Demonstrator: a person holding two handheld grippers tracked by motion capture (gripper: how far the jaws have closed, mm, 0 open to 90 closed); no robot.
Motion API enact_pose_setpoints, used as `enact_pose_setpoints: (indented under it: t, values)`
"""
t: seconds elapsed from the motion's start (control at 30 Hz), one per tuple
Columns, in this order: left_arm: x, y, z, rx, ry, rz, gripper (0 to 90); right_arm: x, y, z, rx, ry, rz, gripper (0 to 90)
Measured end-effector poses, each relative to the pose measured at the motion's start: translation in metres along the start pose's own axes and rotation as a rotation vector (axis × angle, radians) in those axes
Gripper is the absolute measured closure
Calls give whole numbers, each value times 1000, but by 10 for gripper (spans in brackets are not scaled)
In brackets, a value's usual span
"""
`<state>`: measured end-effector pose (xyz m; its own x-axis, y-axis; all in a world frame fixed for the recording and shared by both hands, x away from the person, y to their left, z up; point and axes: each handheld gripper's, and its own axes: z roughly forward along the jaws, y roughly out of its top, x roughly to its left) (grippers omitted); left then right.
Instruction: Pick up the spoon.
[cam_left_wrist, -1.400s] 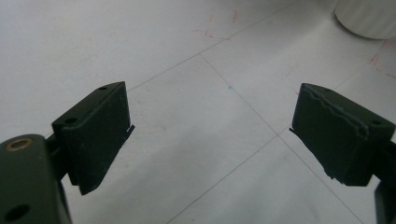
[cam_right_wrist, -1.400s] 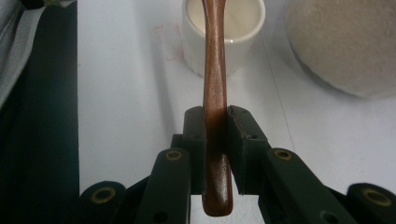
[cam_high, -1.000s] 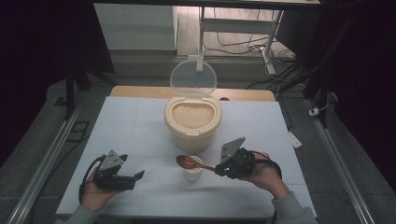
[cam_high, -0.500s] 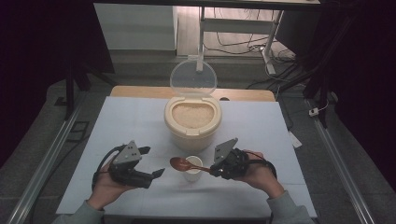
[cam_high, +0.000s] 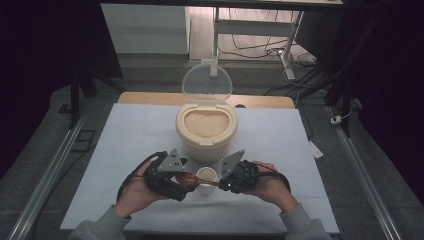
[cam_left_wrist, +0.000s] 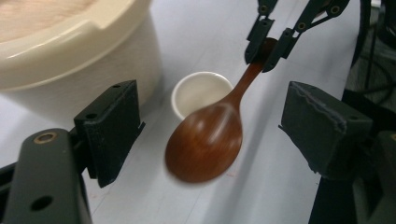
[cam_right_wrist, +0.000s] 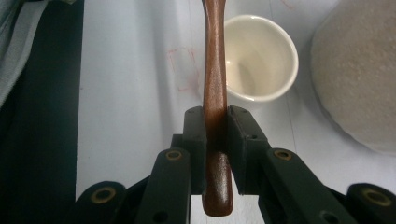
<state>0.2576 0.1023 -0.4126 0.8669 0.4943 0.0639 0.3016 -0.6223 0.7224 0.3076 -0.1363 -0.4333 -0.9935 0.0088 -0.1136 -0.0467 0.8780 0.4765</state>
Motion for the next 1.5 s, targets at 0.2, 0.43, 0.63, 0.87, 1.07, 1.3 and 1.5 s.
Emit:
enact_pose_setpoints:
  t: [0.2, 0.43, 0.63, 0.87, 1.07, 1.3, 1.5]
  values:
    - [-1, 8, 18, 83, -28, 38, 257, 1, 5, 4, 11, 0, -18, 775]
    - [-3, 12, 34, 177, -79, 72, 378, 3, 12, 6, 20, -7, -43, 775]
    - [-6, 13, 42, 238, -100, 102, 454, 5, 16, 7, 19, -8, -53, 775]
    - [-8, 11, 45, 278, -86, 136, 611, 9, 20, 4, 15, -16, -89, 774]
    - [-7, 9, 46, 291, -105, 157, 713, 13, 21, 2, -2, -31, -130, 773]
    - [-10, 5, 51, 289, -147, 168, 782, 18, 23, 2, 8, -47, -184, 764]
    - [-9, 4, 50, 269, -119, 167, 787, 17, 22, -1, -38, -93, -154, 735]
